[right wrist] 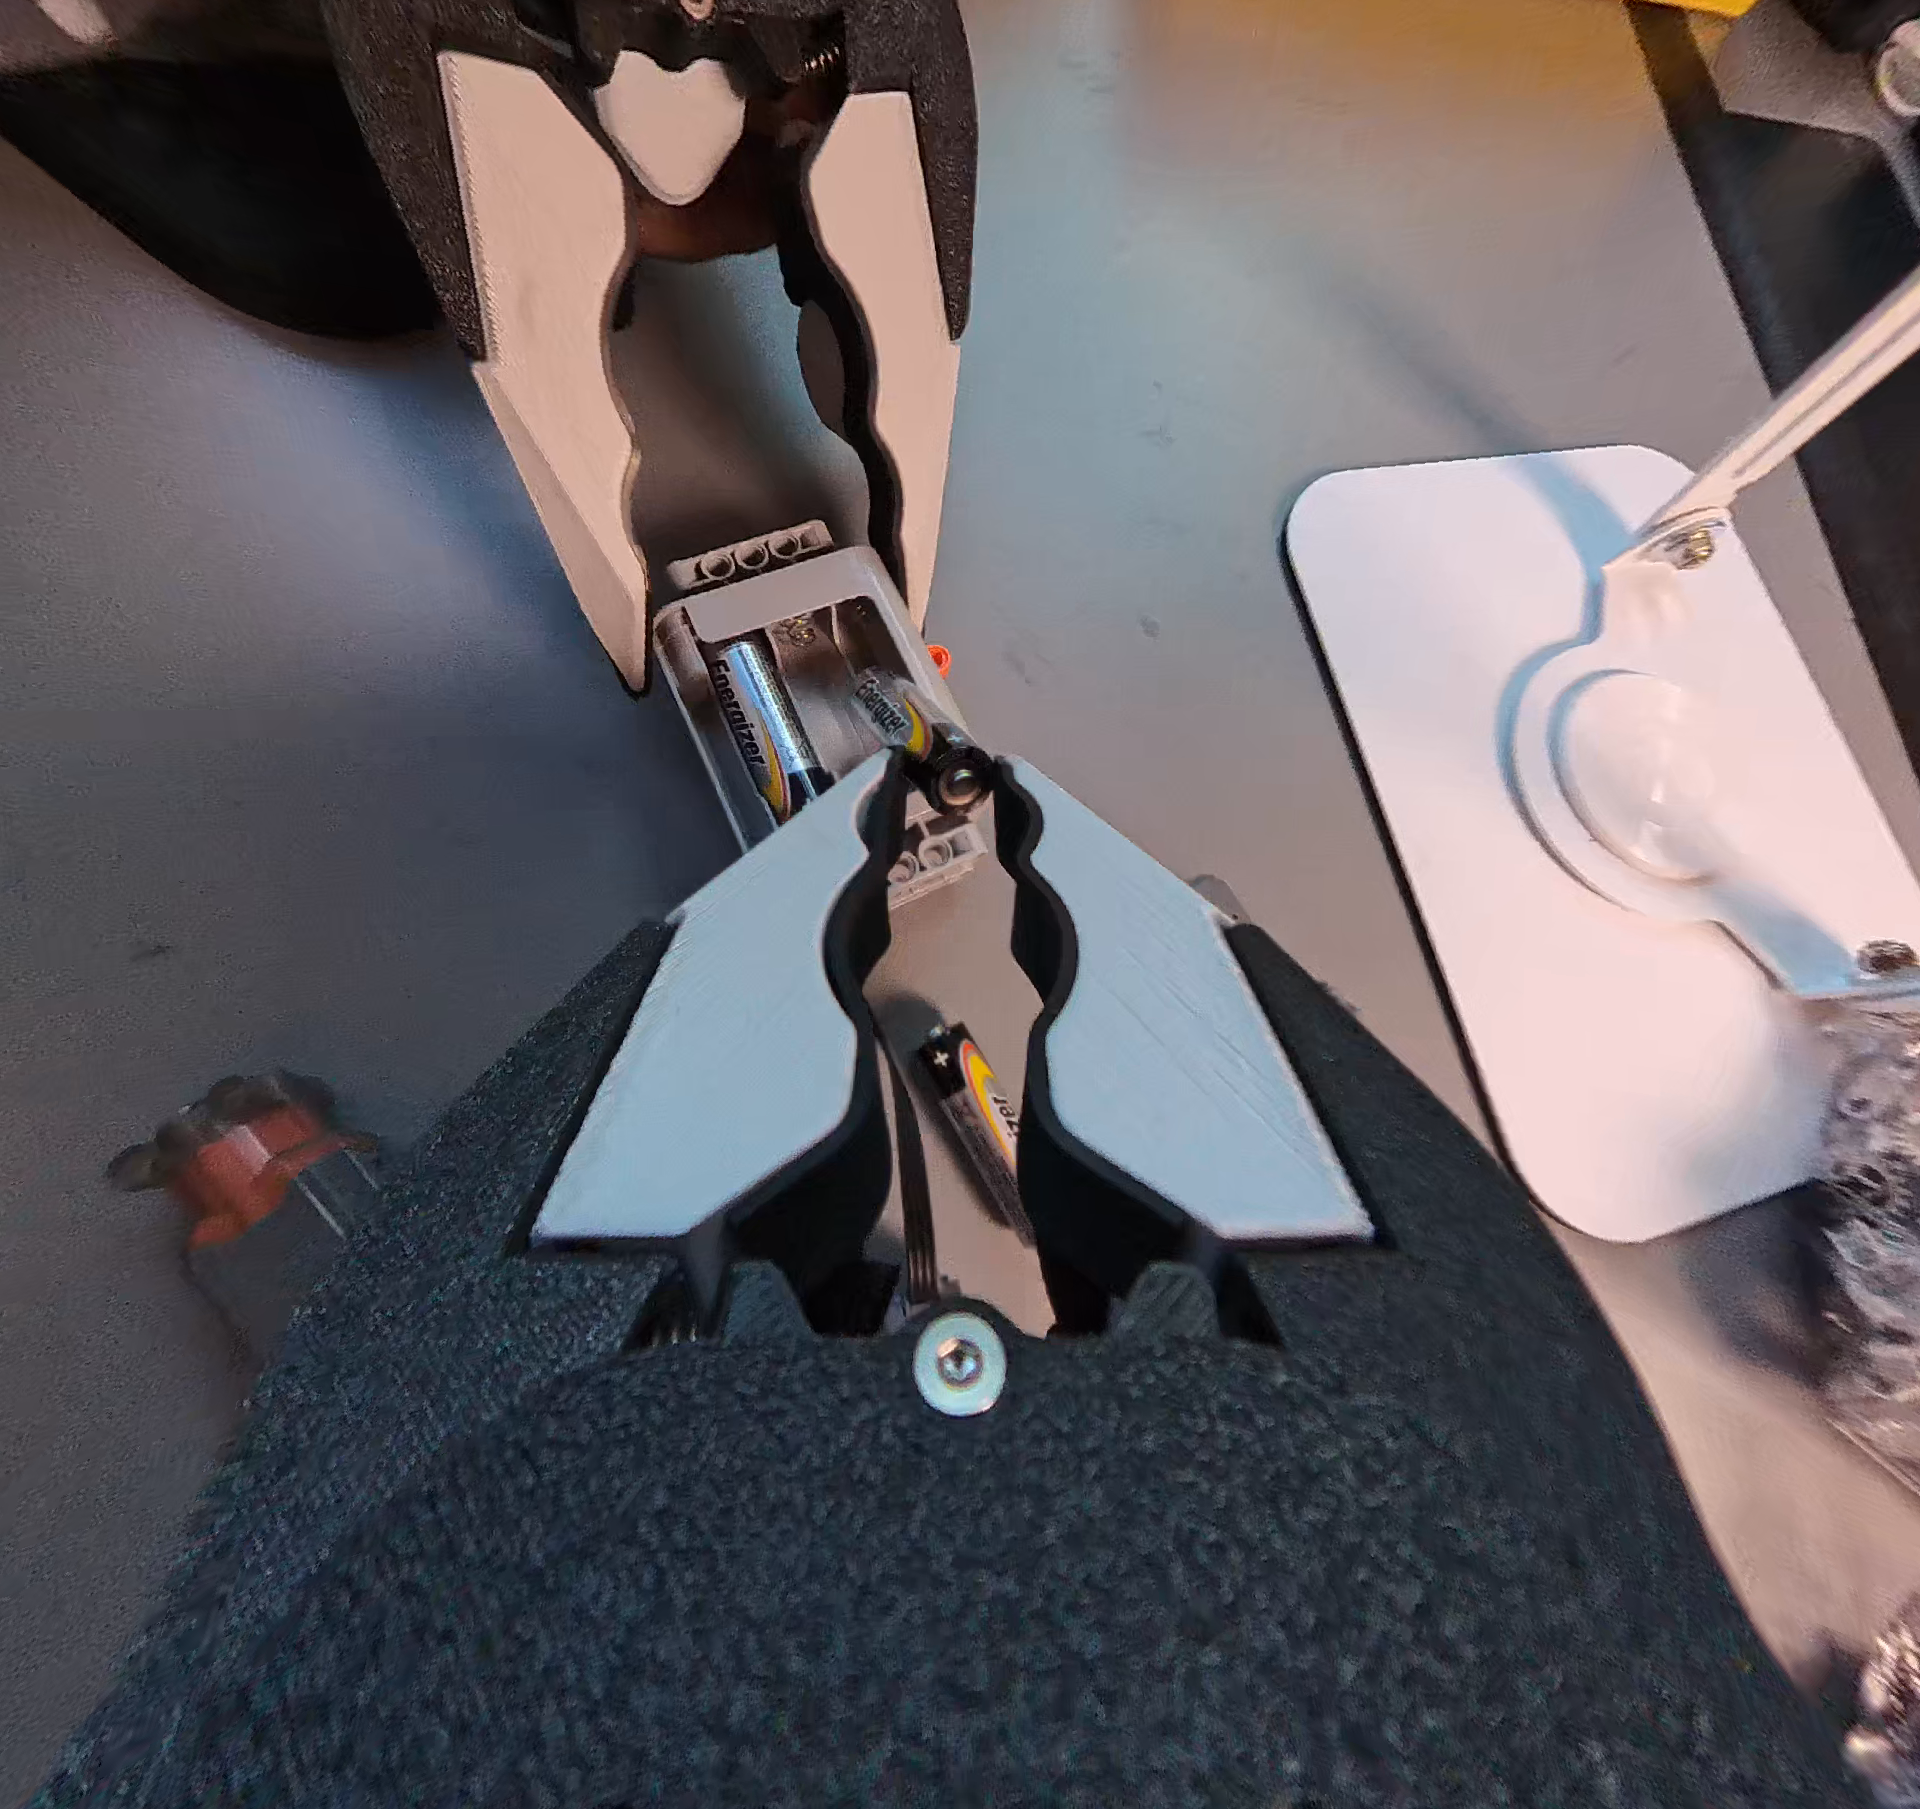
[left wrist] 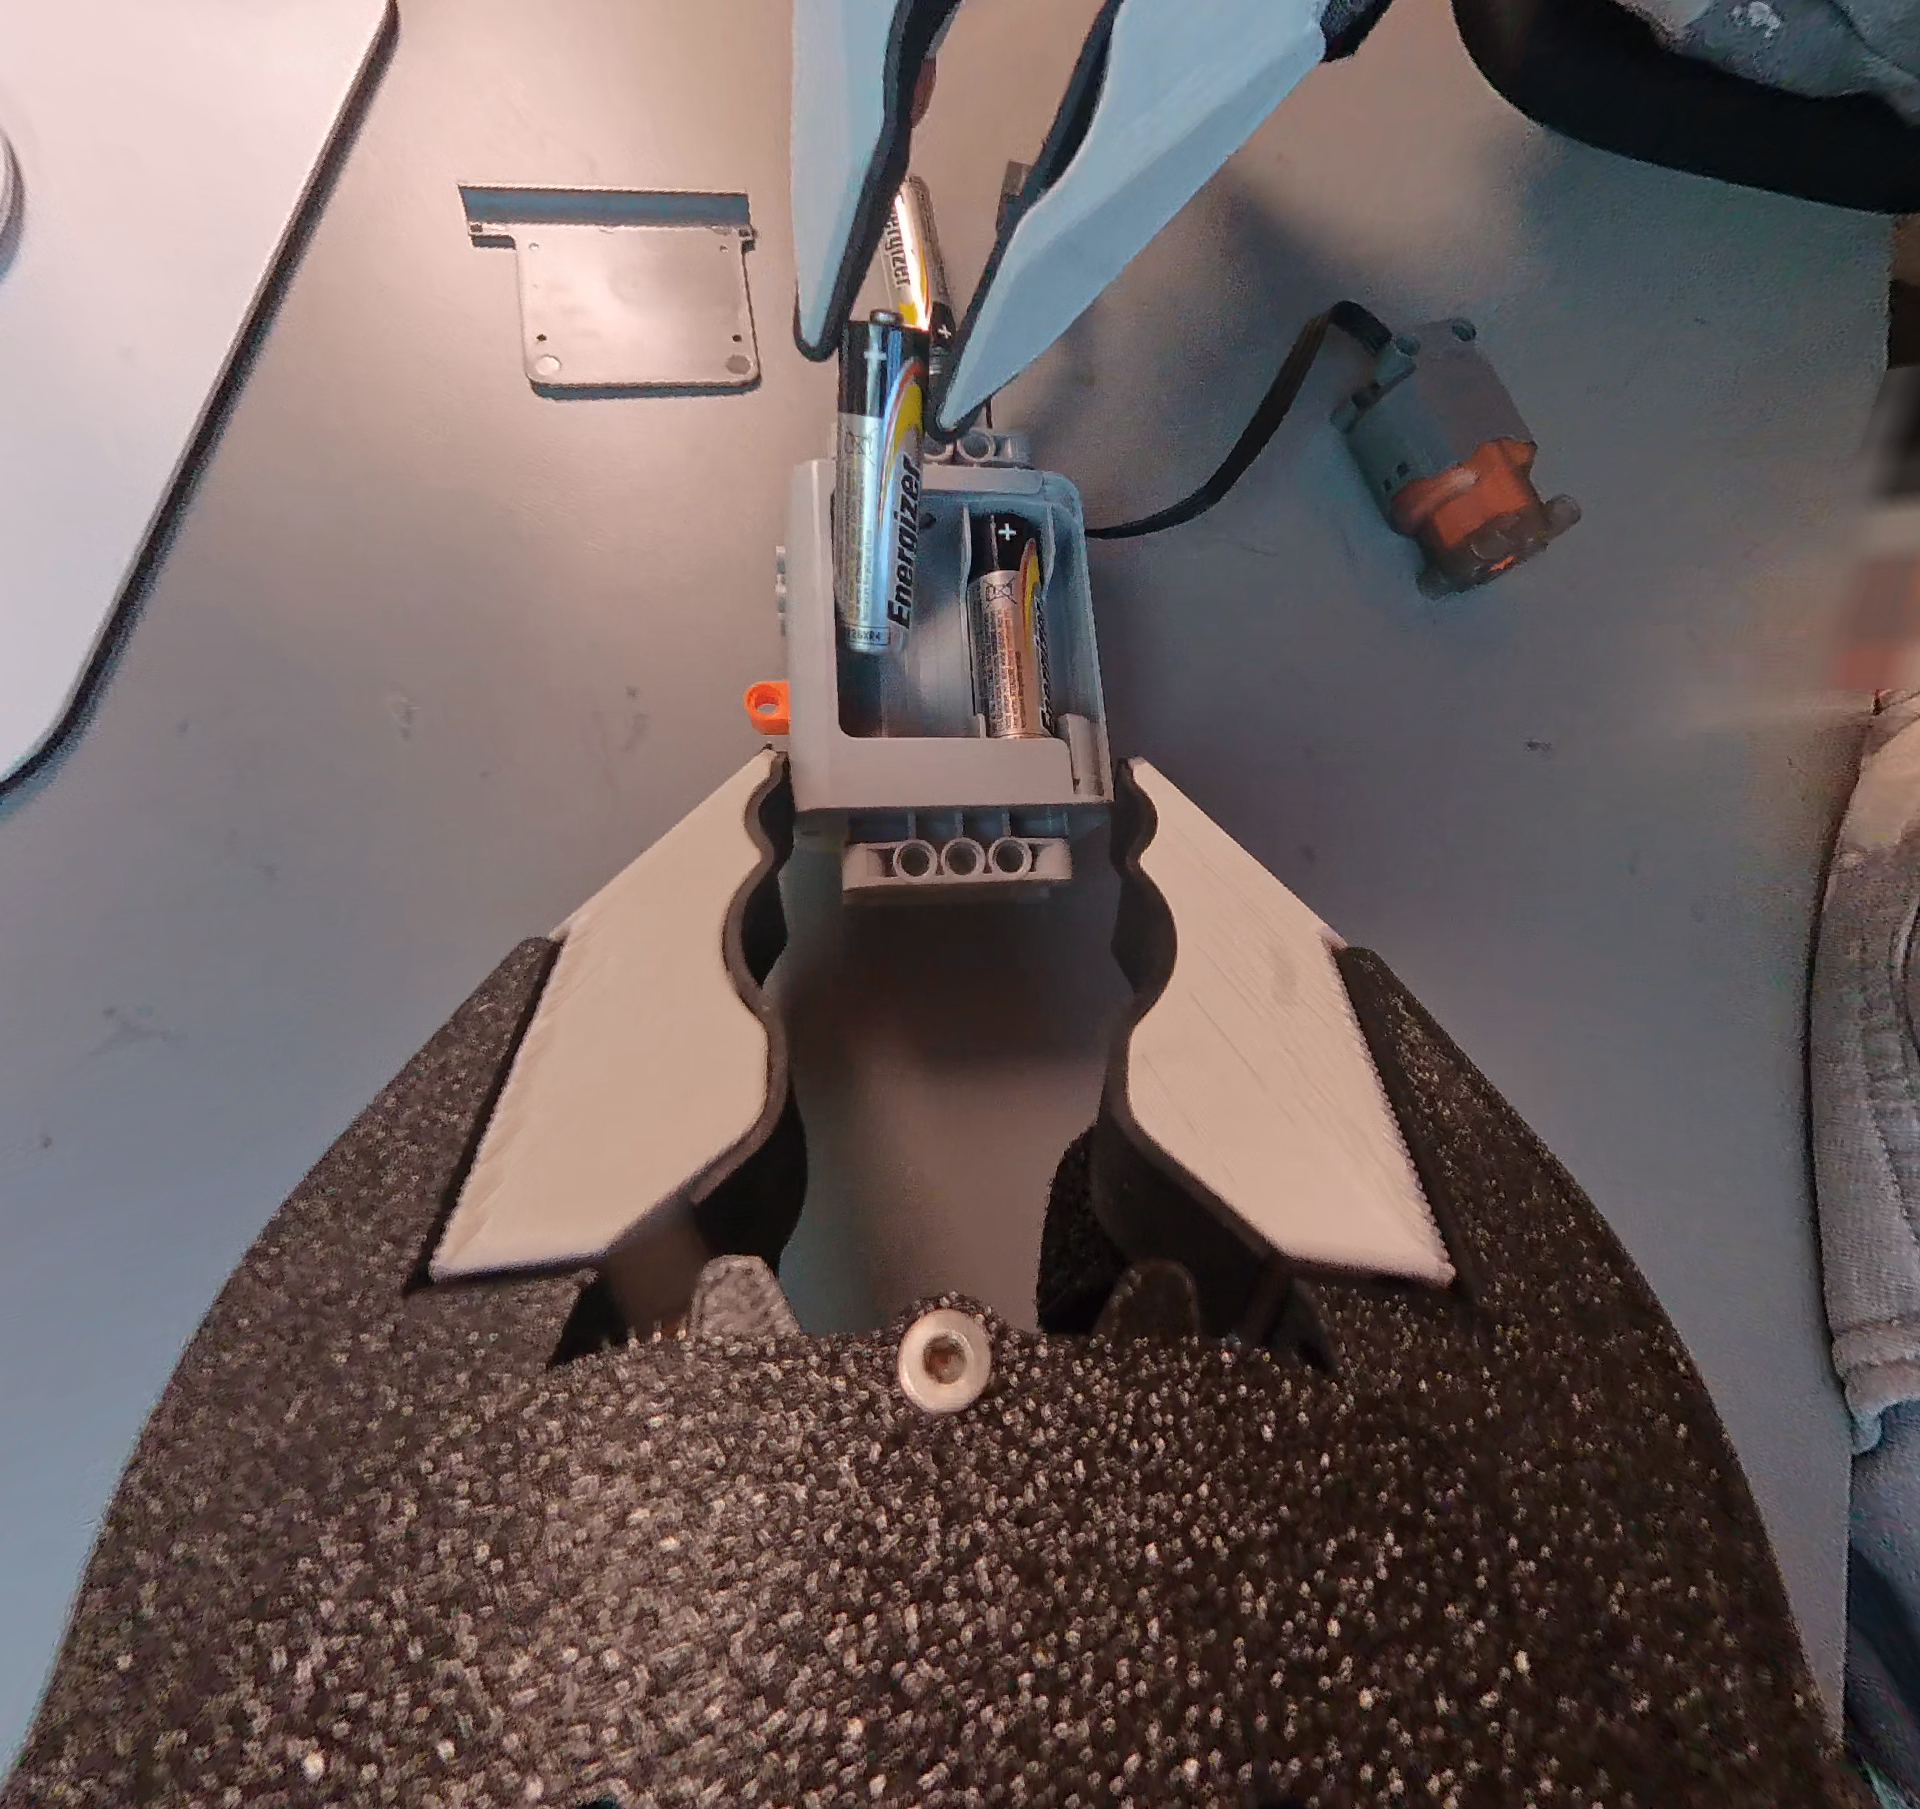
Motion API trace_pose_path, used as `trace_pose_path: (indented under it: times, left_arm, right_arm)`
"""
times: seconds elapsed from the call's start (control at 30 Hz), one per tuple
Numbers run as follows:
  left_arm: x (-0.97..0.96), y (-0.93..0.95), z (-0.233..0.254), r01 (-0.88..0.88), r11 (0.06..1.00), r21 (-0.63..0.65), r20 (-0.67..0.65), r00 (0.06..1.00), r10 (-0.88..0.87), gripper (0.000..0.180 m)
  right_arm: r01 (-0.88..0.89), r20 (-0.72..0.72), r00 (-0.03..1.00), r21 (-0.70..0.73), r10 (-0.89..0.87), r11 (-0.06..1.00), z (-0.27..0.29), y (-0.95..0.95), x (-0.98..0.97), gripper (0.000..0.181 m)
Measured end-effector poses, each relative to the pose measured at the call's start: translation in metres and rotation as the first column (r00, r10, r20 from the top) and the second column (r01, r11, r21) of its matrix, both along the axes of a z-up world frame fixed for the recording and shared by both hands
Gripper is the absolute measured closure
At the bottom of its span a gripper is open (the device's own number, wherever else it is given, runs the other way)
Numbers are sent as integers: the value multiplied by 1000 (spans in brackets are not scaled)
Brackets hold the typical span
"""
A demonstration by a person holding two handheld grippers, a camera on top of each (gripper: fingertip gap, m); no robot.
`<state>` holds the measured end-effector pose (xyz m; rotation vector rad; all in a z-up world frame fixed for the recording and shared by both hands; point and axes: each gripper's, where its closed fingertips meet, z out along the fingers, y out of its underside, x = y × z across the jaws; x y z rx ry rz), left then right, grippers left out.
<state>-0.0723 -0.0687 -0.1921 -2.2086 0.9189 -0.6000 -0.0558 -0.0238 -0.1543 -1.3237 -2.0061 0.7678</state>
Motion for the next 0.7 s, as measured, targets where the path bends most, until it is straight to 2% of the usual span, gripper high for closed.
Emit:
trace_pose_path:
  times: [0.23,0.5,0.7]
  left_arm:
    - [-1,6,0,-48,999,-14,17,999,48,120]
    - [-3,8,-1,-65,998,-16,24,998,66,120]
    - [-1,9,-1,-64,998,-11,25,998,64,120]
  right_arm:
    - [20,20,1000,203,-24,979,-15,-2,-7,166]
    - [52,42,997,204,-62,978,-15,1,-8,166]
    - [49,150,985,257,-90,965,-15,2,-6,166]
